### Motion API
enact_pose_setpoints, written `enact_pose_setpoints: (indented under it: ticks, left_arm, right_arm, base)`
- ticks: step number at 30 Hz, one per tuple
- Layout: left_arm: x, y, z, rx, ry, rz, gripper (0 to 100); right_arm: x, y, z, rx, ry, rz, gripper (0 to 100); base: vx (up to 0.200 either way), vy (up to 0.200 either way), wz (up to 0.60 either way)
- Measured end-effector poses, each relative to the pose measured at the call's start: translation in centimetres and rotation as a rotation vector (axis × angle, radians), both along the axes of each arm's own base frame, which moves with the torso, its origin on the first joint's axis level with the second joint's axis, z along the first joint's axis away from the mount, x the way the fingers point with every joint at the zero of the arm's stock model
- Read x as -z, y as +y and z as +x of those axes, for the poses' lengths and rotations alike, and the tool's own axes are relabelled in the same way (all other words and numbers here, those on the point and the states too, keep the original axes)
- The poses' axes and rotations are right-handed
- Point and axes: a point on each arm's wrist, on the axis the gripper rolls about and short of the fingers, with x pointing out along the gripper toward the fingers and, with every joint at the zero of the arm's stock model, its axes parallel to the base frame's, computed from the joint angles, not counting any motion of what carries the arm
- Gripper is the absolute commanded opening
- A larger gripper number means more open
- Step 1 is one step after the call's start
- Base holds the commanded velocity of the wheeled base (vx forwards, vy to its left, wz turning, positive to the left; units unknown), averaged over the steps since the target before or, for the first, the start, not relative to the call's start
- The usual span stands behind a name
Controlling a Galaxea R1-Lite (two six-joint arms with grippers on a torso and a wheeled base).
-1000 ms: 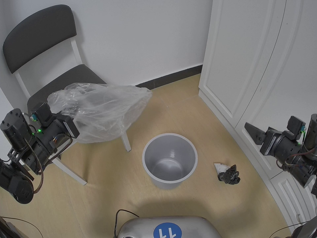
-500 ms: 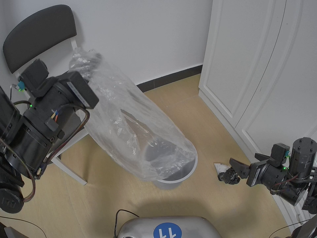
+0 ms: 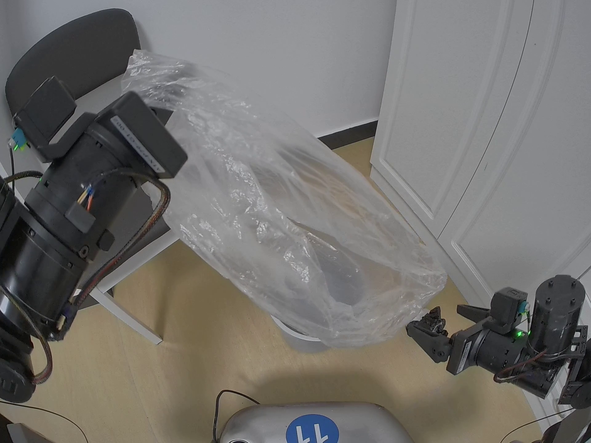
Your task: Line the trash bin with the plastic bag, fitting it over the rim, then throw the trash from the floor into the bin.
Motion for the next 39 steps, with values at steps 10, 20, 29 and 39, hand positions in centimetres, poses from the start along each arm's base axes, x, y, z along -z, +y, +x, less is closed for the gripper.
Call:
enact_pose_setpoints:
  ticks: [10,20,29,39]
  left_arm:
    - [0.1,-0.7,-0.9,0.034,0.005,0.0,0]
    - [-0.1,-0.9,-1.4,0.046,0.001,-0.009,0]
    - [-0.2,-1.0,-1.8,0.058,-0.004,-0.014,0]
    - [-0.4,-0.8,-2.0,0.064,-0.009,-0.019,0]
  right_arm:
    - [-4.4,0.7,-0.8,-0.097,-0.201,-0.007,100]
    - [-5.1,1.7,-1.9,-0.167,-0.182,0.021,100]
    - [-3.1,4.4,-0.2,-0.138,-0.168,0.043,100]
    - [-1.2,6.1,1.6,-0.028,-0.198,0.026,100]
  base:
    - [0.0,0.0,0.0]
    - [0.0,0.0,0.0]
    - [0.0,0.0,0.0]
    - [0.0,0.0,0.0]
